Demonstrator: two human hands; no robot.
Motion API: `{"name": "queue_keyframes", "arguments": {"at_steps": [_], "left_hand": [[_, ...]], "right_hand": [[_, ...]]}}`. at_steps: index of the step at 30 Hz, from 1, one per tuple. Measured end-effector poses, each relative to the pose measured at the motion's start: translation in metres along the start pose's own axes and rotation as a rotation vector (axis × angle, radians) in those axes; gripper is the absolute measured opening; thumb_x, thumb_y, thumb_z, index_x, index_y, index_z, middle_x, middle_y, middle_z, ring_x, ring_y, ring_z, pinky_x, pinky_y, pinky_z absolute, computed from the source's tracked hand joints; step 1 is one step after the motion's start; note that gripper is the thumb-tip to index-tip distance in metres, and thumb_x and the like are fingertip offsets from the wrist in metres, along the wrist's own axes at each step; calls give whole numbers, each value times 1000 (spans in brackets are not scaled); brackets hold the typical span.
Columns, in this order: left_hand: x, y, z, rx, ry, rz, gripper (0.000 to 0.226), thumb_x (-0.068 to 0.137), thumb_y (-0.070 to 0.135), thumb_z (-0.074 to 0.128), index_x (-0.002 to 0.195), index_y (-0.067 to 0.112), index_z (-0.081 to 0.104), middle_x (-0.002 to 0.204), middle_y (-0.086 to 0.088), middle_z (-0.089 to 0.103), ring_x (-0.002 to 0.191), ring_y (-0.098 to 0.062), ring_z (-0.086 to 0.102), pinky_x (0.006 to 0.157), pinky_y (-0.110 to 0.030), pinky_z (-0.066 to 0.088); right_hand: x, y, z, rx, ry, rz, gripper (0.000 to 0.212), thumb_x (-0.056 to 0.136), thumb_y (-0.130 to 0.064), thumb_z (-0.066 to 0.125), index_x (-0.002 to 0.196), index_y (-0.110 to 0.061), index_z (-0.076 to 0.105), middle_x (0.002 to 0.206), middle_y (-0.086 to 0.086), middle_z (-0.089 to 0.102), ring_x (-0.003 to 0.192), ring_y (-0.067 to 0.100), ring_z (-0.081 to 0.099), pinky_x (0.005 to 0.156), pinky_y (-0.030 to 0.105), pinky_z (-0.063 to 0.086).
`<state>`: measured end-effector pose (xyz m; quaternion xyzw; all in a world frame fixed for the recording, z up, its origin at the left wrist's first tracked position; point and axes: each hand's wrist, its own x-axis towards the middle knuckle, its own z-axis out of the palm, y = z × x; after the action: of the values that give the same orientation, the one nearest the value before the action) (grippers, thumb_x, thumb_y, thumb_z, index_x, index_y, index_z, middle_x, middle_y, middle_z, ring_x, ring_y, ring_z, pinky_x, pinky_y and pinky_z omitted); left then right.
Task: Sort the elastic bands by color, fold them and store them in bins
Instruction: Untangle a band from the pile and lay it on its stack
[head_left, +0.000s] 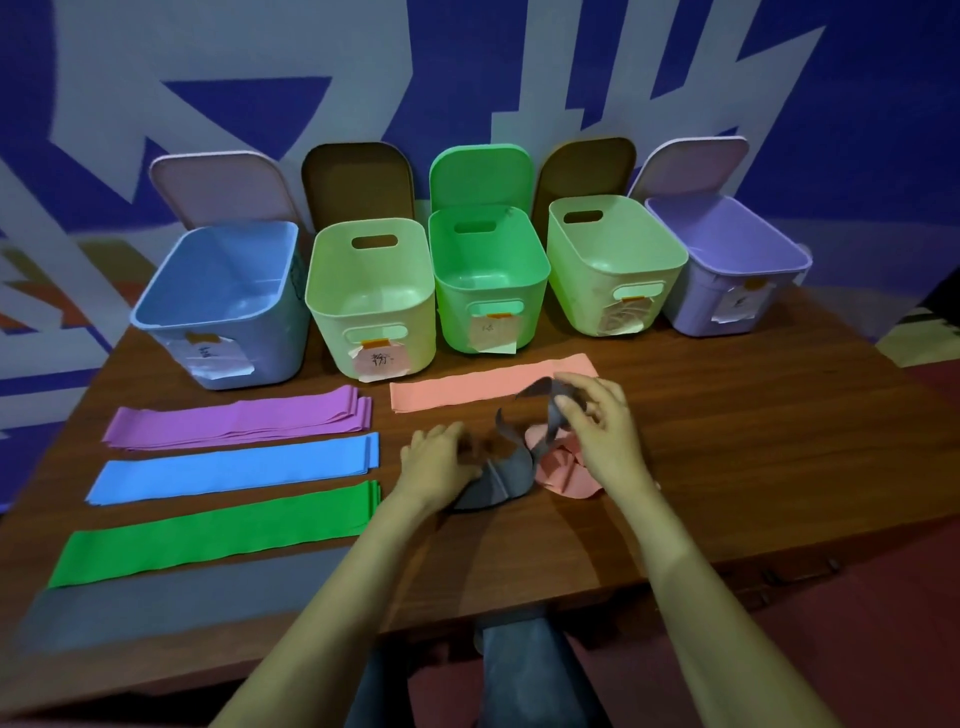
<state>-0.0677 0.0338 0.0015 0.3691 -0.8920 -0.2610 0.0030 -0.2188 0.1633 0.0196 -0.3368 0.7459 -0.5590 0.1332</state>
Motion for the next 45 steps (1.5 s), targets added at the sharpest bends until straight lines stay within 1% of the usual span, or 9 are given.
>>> {"name": "queue_keyframes", "arguments": {"at_steps": [3, 7, 13, 18, 22, 24, 30, 37, 45], "left_hand": [[6, -5, 11, -71, -75, 130, 39, 85, 16, 63, 121, 29, 58, 131, 1, 49, 121, -26, 40, 103, -39, 34], [8, -17, 17, -118, -43, 239, 14, 83, 19, 67, 88, 32, 66, 113, 4, 55, 113, -18, 47, 99, -35, 36], [-11, -12, -16, -514, 278, 270, 8, 89, 14, 59, 88, 22, 58, 105, 9, 61, 102, -9, 56, 86, -30, 49], [-17, 17, -78, -636, 398, 374, 13, 91, 10, 57, 90, 22, 55, 83, 10, 60, 79, 2, 56, 70, -16, 45], [-16, 44, -113, -643, 381, 445, 6, 91, 14, 58, 97, 16, 58, 83, 1, 63, 81, -15, 60, 72, -33, 52], [-17, 56, -124, -752, 350, 448, 5, 92, 11, 56, 96, 15, 57, 86, -3, 63, 82, -15, 61, 69, -29, 54], [-20, 65, -157, -1164, 549, 305, 12, 93, 3, 52, 89, 14, 52, 86, -4, 60, 76, -8, 62, 61, -20, 54], [-20, -9, -164, -1222, 823, 18, 10, 94, 6, 51, 103, 9, 49, 86, -1, 60, 81, -13, 63, 61, -18, 55], [-51, -104, -121, -1002, 707, -226, 23, 88, -7, 55, 105, 4, 44, 94, -21, 58, 53, -12, 63, 59, -24, 57]], "right_hand": [[-6, 2, 0, -10, 0, 6, 30, 91, -15, 58, 120, -25, 57, 121, 0, 46, 96, 5, 51, 72, 0, 40], [-11, 6, 2, 55, -60, 77, 23, 86, -20, 65, 106, -30, 56, 120, -3, 45, 110, 14, 53, 85, 22, 49], [-15, -2, 3, 139, -331, 19, 46, 69, -17, 81, 106, -33, 59, 125, -11, 44, 121, 10, 49, 105, 28, 41], [-10, -28, 11, -427, -416, -27, 60, 79, -43, 69, 133, -26, 47, 147, -4, 31, 137, 15, 24, 110, 35, 27], [-9, -73, 22, -5, -369, -23, 82, 68, -52, 74, 137, -30, 35, 140, -11, 39, 129, 8, 35, 105, 32, 34], [0, -87, 29, 116, -318, 16, 73, 70, -50, 74, 129, -26, 39, 130, -6, 53, 119, 12, 50, 98, 36, 45], [21, -76, 40, -107, -341, 61, 42, 78, -30, 72, 114, -13, 57, 108, 7, 65, 102, 24, 60, 90, 44, 50], [26, -46, 24, -209, -282, -26, 18, 83, -27, 67, 94, -13, 66, 90, 4, 68, 86, 22, 63, 75, 37, 49], [31, -51, 33, -150, -302, 36, 17, 83, -21, 69, 97, -15, 63, 92, 2, 63, 85, 17, 57, 70, 29, 46]]}}
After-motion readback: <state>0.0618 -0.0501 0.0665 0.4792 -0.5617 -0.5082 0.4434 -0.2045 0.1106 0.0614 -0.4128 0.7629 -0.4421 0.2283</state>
